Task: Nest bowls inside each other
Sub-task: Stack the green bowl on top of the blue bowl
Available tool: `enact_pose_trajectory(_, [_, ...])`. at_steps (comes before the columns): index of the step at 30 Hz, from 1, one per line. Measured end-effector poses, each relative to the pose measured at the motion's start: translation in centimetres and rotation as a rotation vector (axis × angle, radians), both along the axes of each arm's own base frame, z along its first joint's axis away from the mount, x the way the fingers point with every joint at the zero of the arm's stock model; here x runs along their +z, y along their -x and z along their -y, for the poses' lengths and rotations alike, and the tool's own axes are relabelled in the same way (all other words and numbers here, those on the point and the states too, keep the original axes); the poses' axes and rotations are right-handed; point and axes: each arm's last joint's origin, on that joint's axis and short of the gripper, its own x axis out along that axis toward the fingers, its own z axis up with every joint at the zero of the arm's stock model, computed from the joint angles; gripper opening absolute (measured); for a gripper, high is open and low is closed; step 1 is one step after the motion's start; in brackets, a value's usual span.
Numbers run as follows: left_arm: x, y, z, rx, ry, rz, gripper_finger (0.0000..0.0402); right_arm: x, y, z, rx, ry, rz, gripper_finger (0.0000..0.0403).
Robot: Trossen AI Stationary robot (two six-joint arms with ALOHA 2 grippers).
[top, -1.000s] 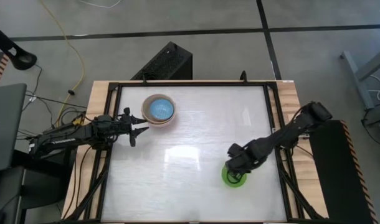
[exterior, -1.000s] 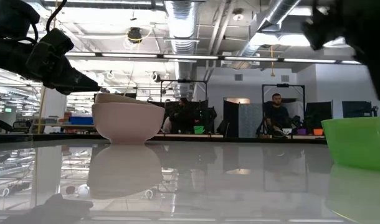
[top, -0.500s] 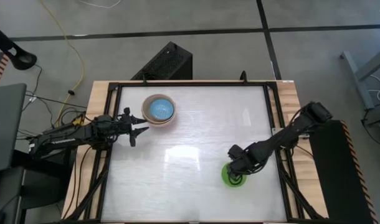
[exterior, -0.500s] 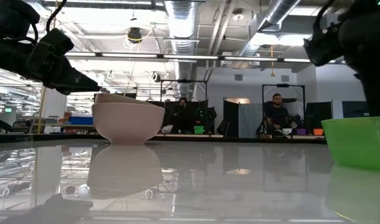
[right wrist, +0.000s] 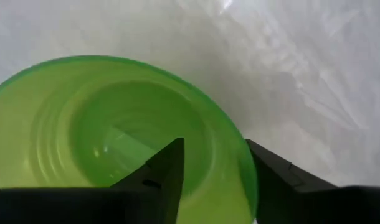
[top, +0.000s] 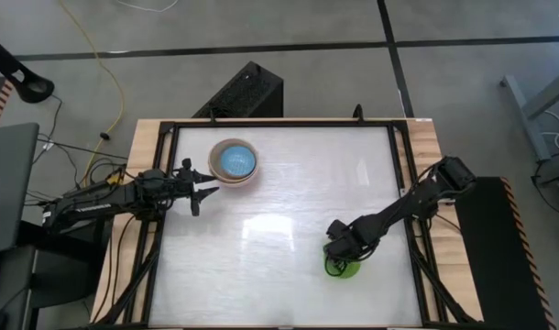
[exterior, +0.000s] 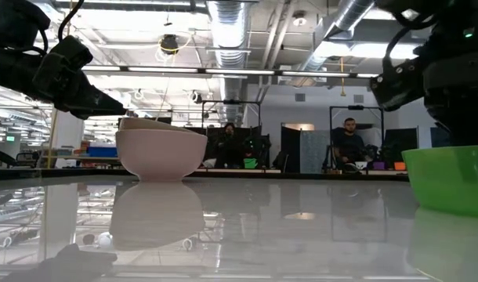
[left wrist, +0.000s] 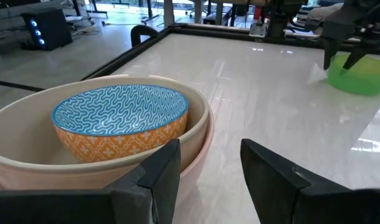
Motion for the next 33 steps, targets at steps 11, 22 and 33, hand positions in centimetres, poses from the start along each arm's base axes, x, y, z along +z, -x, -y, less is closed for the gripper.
enact_pose_trajectory(11, [0.0,0.0,0.0,0.000,0.000,0.000,0.0158,0.5,-0.8,1.9,-0.019,-0.064,-0.011,0.0013])
enact_pose_trajectory(22, [0.0,0.0,0.0,0.000,0.000,0.000,0.0158,4.8,-2.3,5.2,-0.069,-0.126,0.146,0.0005])
enact_pose_trajectory(33, [0.0,0.0,0.0,0.000,0.000,0.000,0.0158,11.5,-7.5,12.4,-0.061,0.067,0.557,0.0006])
